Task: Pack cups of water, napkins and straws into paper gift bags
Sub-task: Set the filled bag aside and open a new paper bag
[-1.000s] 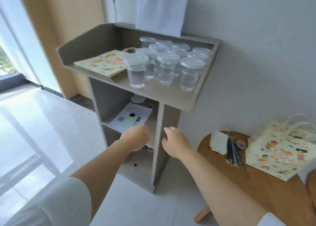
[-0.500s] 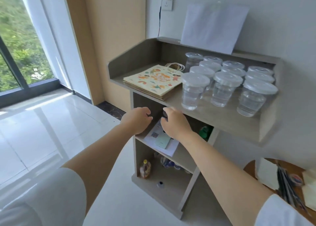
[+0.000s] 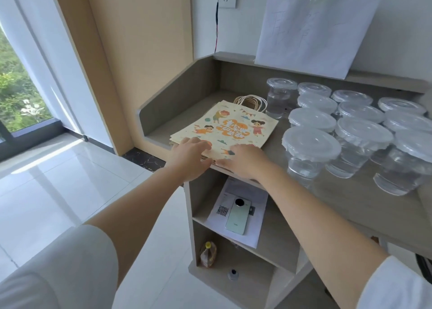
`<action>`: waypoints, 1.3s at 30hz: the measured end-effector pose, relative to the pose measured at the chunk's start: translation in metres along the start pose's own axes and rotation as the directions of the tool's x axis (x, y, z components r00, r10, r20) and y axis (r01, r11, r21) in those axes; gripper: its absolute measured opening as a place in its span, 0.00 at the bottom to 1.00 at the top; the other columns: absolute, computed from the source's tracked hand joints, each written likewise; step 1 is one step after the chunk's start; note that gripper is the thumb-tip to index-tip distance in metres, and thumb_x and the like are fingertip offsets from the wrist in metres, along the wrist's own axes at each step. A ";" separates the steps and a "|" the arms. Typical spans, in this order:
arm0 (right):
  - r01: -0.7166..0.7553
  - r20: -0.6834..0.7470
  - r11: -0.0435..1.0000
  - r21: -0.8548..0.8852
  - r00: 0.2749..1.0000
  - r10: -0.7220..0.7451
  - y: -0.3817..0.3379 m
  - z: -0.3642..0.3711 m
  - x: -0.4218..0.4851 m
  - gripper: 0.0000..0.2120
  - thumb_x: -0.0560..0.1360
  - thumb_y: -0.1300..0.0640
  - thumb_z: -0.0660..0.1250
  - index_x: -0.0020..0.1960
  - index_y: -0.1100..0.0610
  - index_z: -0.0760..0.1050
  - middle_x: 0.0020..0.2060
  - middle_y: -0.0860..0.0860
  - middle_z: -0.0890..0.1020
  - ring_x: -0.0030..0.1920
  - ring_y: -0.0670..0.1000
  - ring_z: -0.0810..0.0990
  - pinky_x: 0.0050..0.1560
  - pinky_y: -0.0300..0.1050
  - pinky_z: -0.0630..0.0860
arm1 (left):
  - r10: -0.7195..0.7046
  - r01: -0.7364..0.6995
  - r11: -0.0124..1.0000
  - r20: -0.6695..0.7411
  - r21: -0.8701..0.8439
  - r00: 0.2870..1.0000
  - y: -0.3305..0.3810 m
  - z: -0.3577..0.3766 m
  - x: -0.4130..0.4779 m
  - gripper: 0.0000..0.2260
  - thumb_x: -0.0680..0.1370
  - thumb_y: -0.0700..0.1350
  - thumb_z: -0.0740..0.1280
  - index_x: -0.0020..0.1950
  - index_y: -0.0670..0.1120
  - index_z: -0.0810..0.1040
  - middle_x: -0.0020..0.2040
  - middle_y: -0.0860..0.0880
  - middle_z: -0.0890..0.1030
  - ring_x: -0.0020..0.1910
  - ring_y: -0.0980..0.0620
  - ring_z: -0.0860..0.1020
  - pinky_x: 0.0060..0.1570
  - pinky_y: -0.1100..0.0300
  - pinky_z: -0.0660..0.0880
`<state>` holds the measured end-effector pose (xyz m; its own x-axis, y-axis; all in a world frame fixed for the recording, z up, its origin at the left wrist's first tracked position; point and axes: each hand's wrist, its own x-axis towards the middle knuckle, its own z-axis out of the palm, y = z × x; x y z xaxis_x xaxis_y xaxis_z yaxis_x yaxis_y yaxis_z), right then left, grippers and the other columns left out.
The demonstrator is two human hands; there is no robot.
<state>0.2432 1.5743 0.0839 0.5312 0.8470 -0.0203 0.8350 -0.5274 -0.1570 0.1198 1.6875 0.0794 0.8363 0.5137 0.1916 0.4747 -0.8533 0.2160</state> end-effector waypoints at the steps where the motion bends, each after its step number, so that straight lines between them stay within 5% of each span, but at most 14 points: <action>1: 0.012 0.032 1.000 0.003 0.999 -0.012 0.001 -0.005 0.001 0.29 0.75 0.34 0.55 0.63 0.56 0.72 0.56 0.54 0.78 0.54 0.55 0.75 0.49 0.48 0.72 | 0.012 -0.012 1.000 -0.003 -0.011 1.000 -0.002 0.000 0.003 0.18 0.78 0.54 0.63 0.67 0.53 0.72 0.67 0.51 0.72 0.68 0.50 0.65 0.65 0.51 0.62; 5: 0.051 0.032 0.999 0.003 0.998 -0.051 -0.004 -0.016 -0.003 0.20 0.80 0.43 0.52 0.54 0.57 0.74 0.48 0.55 0.79 0.48 0.56 0.76 0.43 0.48 0.70 | 0.039 -0.042 0.990 -0.026 -0.135 0.999 -0.008 -0.005 0.008 0.21 0.74 0.54 0.63 0.66 0.52 0.72 0.67 0.51 0.71 0.68 0.50 0.65 0.67 0.51 0.59; 11: -0.019 -0.354 0.907 -0.420 0.924 -0.145 -0.024 -0.023 -0.020 0.08 0.78 0.62 0.58 0.56 0.61 0.71 0.49 0.56 0.78 0.46 0.57 0.79 0.35 0.47 0.68 | -0.208 0.091 0.824 -0.149 -0.559 0.967 -0.025 -0.029 0.013 0.24 0.80 0.53 0.59 0.74 0.47 0.62 0.74 0.46 0.62 0.73 0.46 0.57 0.69 0.48 0.58; 13: -0.052 -0.519 0.902 -0.429 0.831 -0.199 -0.025 -0.022 -0.031 0.07 0.69 0.65 0.69 0.46 0.64 0.75 0.37 0.57 0.80 0.35 0.56 0.80 0.25 0.43 0.70 | -0.359 0.153 0.603 -0.095 -0.783 0.928 -0.032 -0.042 0.012 0.28 0.80 0.57 0.56 0.77 0.48 0.54 0.76 0.45 0.58 0.72 0.44 0.61 0.68 0.45 0.62; 15: -0.003 -0.641 0.901 -0.434 0.703 -0.307 -0.026 -0.015 -0.044 0.08 0.66 0.64 0.74 0.41 0.63 0.76 0.32 0.56 0.79 0.30 0.55 0.79 0.20 0.41 0.71 | -0.440 0.237 0.158 0.146 -0.959 0.886 -0.042 -0.054 0.010 0.32 0.79 0.62 0.56 0.78 0.49 0.52 0.76 0.44 0.59 0.64 0.42 0.72 0.62 0.47 0.71; 17: 0.041 -0.696 0.875 -0.482 0.589 -0.411 -0.032 -0.008 -0.063 0.08 0.66 0.65 0.74 0.39 0.61 0.75 0.30 0.53 0.77 0.29 0.52 0.77 0.21 0.40 0.69 | -0.279 0.356 -0.235 0.413 -0.905 0.867 -0.059 -0.061 0.002 0.37 0.76 0.67 0.57 0.76 0.43 0.58 0.71 0.40 0.68 0.53 0.41 0.80 0.49 0.51 0.79; 19: 0.080 -0.727 0.847 -0.526 0.474 -0.497 -0.043 -0.001 -0.089 0.06 0.71 0.66 0.69 0.38 0.60 0.73 0.28 0.52 0.74 0.27 0.51 0.72 0.23 0.39 0.67 | -0.028 0.475 -0.330 0.512 -0.816 0.859 -0.076 -0.063 -0.013 0.37 0.75 0.67 0.57 0.69 0.37 0.68 0.59 0.38 0.79 0.45 0.43 0.83 0.39 0.55 0.81; 22: 0.154 -0.687 0.813 -0.562 0.461 -0.562 -0.061 0.019 -0.127 0.11 0.80 0.60 0.57 0.42 0.60 0.73 0.33 0.54 0.79 0.32 0.52 0.76 0.30 0.41 0.73 | 0.050 0.551 -0.160 0.551 -0.819 0.833 -0.085 -0.063 -0.038 0.22 0.79 0.53 0.61 0.63 0.36 0.74 0.44 0.41 0.84 0.36 0.47 0.84 0.30 0.61 0.79; 25: 0.199 -0.596 0.854 -0.482 0.639 -0.485 -0.070 0.044 -0.160 0.21 0.82 0.52 0.52 0.41 0.60 0.78 0.37 0.53 0.81 0.37 0.52 0.77 0.35 0.43 0.73 | -0.006 0.569 0.032 0.569 -0.822 0.822 -0.080 -0.058 -0.068 0.06 0.80 0.37 0.60 0.54 0.39 0.74 0.32 0.45 0.84 0.27 0.50 0.82 0.23 0.62 0.77; 29: 0.038 -0.467 0.969 0.245 0.880 0.083 -0.094 0.055 -0.196 0.27 0.81 0.41 0.46 0.35 0.56 0.72 0.34 0.51 0.76 0.37 0.49 0.73 0.36 0.45 0.68 | 0.197 0.511 0.078 0.516 -0.856 0.834 -0.070 -0.037 -0.103 0.09 0.79 0.32 0.58 0.54 0.42 0.74 0.52 0.41 0.82 0.46 0.44 0.83 0.38 0.50 0.80; 32: -0.131 -0.341 0.704 0.698 0.803 0.488 -0.111 0.042 -0.201 0.25 0.81 0.44 0.49 0.48 0.64 0.73 0.44 0.60 0.77 0.47 0.58 0.76 0.48 0.55 0.73 | 0.201 0.432 0.277 0.491 -0.858 0.847 -0.050 -0.022 -0.136 0.08 0.79 0.33 0.60 0.51 0.44 0.76 0.51 0.43 0.83 0.48 0.45 0.82 0.46 0.47 0.78; 34: -0.173 -0.077 0.297 0.939 0.736 0.672 -0.118 0.026 -0.202 0.28 0.79 0.38 0.49 0.57 0.60 0.73 0.48 0.58 0.78 0.50 0.57 0.78 0.48 0.54 0.77 | 0.203 0.303 0.440 0.423 -0.845 0.883 -0.034 -0.008 -0.163 0.10 0.80 0.35 0.59 0.47 0.47 0.77 0.49 0.43 0.83 0.46 0.44 0.82 0.48 0.44 0.79; 36: -0.169 0.223 -0.146 0.975 0.705 0.673 -0.115 0.015 -0.208 0.30 0.76 0.32 0.51 0.54 0.57 0.73 0.47 0.57 0.78 0.48 0.57 0.78 0.45 0.53 0.78 | 0.243 0.139 0.561 0.322 -0.816 0.915 -0.020 0.009 -0.187 0.14 0.80 0.35 0.57 0.45 0.48 0.79 0.45 0.42 0.84 0.38 0.45 0.80 0.38 0.52 0.78; 39: -0.223 0.395 -0.335 0.915 0.658 0.641 -0.099 0.009 -0.231 0.31 0.71 0.30 0.57 0.50 0.58 0.73 0.45 0.58 0.78 0.47 0.58 0.80 0.43 0.55 0.80 | 0.328 -0.041 0.643 0.226 -0.765 0.917 -0.001 0.026 -0.220 0.17 0.81 0.35 0.55 0.57 0.48 0.80 0.47 0.48 0.80 0.36 0.55 0.76 0.29 0.73 0.70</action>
<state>0.0364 1.4322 0.0952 0.8280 0.2455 -0.5041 -0.5298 0.0486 -0.8467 -0.0574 1.5732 0.0125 0.9848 0.1713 0.0303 0.0606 -0.5010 0.8633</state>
